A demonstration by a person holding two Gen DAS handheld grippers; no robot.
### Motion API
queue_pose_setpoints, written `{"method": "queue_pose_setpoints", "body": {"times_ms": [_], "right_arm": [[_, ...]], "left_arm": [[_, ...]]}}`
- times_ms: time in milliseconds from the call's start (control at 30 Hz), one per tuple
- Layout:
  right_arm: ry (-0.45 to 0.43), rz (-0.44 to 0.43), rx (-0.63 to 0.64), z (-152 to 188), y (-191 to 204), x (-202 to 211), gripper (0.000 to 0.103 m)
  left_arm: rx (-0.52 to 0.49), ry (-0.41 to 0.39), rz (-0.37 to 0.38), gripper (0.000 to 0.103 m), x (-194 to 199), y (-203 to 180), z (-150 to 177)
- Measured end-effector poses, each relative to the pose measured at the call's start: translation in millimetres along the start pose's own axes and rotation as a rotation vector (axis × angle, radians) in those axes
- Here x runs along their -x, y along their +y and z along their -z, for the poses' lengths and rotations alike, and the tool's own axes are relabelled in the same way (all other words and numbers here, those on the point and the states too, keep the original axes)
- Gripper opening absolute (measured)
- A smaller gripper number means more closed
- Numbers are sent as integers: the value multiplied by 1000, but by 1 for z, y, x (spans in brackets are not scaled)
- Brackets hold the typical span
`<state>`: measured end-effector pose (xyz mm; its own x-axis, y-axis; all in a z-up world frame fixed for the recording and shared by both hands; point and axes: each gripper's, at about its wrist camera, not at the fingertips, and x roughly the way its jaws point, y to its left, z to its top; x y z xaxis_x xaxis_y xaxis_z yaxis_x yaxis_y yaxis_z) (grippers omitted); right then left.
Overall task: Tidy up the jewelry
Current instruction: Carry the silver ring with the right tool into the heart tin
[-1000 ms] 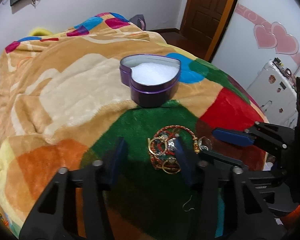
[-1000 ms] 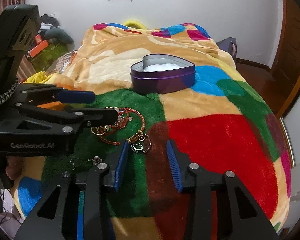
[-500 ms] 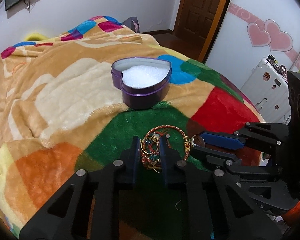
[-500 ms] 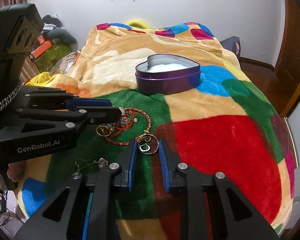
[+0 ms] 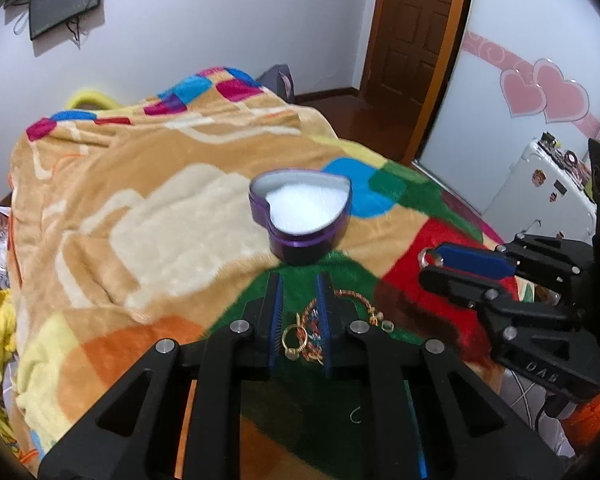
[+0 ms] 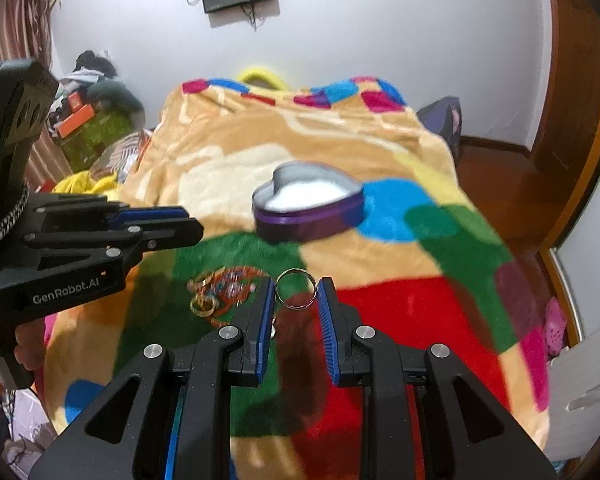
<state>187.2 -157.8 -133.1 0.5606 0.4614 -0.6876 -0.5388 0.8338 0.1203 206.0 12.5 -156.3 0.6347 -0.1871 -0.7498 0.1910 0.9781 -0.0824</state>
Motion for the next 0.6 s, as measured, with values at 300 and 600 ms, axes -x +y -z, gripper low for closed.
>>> {"method": "queue_pose_setpoints", "body": {"times_ms": [300,600], "right_arm": [[-100,32,14,-28,-1,13,20],[-137,41,21,-44,-6,5,20]], "left_arm": [[4,-93,-28,16,21,7,-25],[27,-137,-22,16,19,19,-45]]}}
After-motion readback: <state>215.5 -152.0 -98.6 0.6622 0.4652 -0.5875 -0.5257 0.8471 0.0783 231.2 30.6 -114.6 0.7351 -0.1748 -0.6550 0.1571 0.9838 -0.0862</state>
